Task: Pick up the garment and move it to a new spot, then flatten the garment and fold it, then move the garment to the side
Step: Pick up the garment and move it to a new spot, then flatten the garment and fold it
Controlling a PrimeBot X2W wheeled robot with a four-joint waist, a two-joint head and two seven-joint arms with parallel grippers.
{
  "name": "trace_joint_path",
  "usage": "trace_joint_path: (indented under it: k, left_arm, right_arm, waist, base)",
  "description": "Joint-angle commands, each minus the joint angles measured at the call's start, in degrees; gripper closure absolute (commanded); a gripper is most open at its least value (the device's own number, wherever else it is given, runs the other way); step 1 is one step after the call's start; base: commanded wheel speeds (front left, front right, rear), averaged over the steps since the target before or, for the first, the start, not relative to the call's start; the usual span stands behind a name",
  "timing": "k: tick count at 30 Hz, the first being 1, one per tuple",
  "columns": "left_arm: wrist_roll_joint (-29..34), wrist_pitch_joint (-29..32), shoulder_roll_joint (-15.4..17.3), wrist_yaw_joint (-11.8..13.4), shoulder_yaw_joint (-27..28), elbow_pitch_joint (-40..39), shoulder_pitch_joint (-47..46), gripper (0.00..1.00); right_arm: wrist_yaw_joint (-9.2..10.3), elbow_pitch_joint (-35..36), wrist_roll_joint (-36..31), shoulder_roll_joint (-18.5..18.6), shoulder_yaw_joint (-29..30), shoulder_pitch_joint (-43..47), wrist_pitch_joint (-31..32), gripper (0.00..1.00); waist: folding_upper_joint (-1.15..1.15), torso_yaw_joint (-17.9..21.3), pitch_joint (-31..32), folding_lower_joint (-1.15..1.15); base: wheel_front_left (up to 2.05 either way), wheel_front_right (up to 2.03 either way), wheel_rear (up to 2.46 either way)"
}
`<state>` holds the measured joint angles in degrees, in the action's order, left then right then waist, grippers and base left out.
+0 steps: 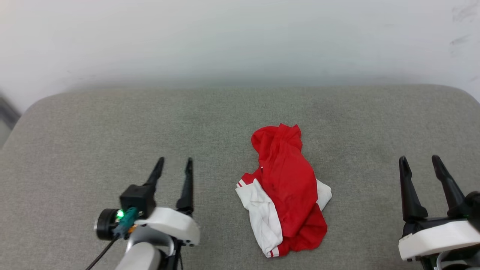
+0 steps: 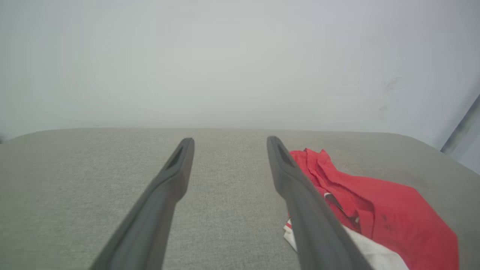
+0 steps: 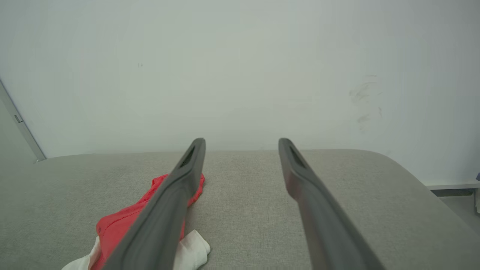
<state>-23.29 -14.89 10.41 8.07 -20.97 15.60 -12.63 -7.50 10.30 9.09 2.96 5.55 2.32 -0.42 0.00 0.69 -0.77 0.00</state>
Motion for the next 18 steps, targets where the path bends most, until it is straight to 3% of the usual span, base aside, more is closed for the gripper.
trace_joint_path:
  k: [1,6,18]
  left_arm:
    - [0.04,-0.34,0.52,0.31,0.49,-0.69,0.95,0.00]
    - [-0.45,-0.33,2.97,0.64,2.18,-3.33,3.65,0.00]
    - [-0.58,0.97,3.75,1.51,1.80,-5.54,4.73,0.00]
  right_arm:
    - [0.02,-0.20,0.42,-0.08,0.09,0.99,0.16,0.00]
    - [0.02,-0.27,0.16,-0.09,-0.47,2.41,0.81,0.00]
    - [0.02,0.43,-1.08,-0.09,-1.80,1.57,1.52,0.00]
  waist:
    - [0.00,-0.27,0.45,0.00]
    - [0.00,-0.29,1.17,0.00]
    - [0.00,0.44,0.88,0.00]
  base:
    - [0.00,0.00,0.00]
    - [0.00,0.00,0.00]
    - [0.00,0.00,0.00]
